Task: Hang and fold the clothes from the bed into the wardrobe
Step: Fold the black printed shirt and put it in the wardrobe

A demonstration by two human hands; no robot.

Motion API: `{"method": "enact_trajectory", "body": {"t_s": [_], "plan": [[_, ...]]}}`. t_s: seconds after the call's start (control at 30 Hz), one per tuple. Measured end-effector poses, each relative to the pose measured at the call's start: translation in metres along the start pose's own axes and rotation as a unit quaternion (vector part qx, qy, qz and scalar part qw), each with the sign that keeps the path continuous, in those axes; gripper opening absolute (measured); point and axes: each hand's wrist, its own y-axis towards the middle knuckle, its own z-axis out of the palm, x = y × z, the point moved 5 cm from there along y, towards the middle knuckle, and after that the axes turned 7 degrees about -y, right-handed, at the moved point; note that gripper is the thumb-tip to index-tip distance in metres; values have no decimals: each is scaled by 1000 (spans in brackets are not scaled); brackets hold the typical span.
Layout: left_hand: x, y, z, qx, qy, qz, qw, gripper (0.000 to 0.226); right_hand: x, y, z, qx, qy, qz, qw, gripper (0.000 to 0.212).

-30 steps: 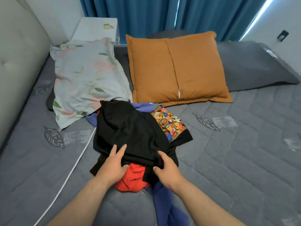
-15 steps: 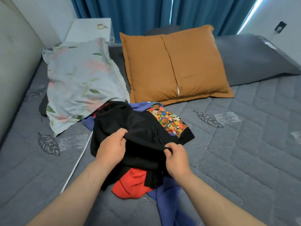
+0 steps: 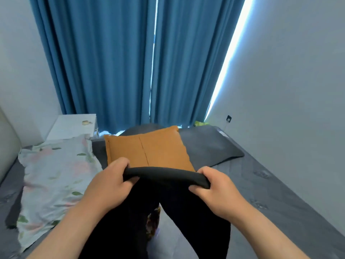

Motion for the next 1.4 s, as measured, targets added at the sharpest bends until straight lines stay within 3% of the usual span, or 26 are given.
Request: {"method": "enact_trajectory", "body": {"t_s": [0.17, 0.37, 0.5, 0.57, 0.6, 0.63, 0.7, 0.83, 0.9, 0.97, 1.1, 1.13, 1.27, 1.4], "plan": [[-95, 15, -51, -9, -5, 67, 998, 18, 38, -26, -122, -118, 66, 9, 991, 19], [-139, -5, -27, 131, -151, -9, 980, 15, 51, -60, -202, -156, 175, 36, 971, 14], [-203, -42, 15, 337, -281, -21, 898, 23, 36, -79, -227, -152, 363, 40, 919, 13], [-229, -46, 27, 328, -418, -37, 846, 20, 38, -84, -236, -114, 444, 5, 889, 21], [-240, -45, 29, 288, -447, -8, 847, 33, 40, -86, -238, -99, 468, -11, 878, 23], [-255, -47, 31, 271, -441, 32, 855, 52, 43, -89, -241, -88, 482, -24, 871, 24], [-285, -57, 45, 333, -414, 89, 842, 59, 44, -94, -247, -78, 496, -39, 864, 27], [-311, -62, 69, 423, -381, 101, 816, 19, 30, -113, -271, -105, 483, -26, 869, 27], [-318, -59, 71, 449, -378, 112, 802, 20, 20, -125, -286, -114, 451, -19, 885, 27], [-325, -56, 70, 476, -430, 104, 760, 28, 15, -136, -303, -109, 395, -17, 912, 29], [-348, -46, 64, 546, -578, 32, 605, 35, 5, -157, -341, -119, 262, 2, 958, 48], [-356, -48, 63, 573, -566, 31, 592, 37, 3, -160, -349, -132, 239, 8, 962, 49], [-384, -63, 83, 639, -360, 76, 675, 37, 0, -165, -366, -169, 185, 23, 968, 27], [-403, -65, 87, 611, -294, 144, 721, 28, -5, -169, -372, -175, 178, 25, 968, 35]]}}
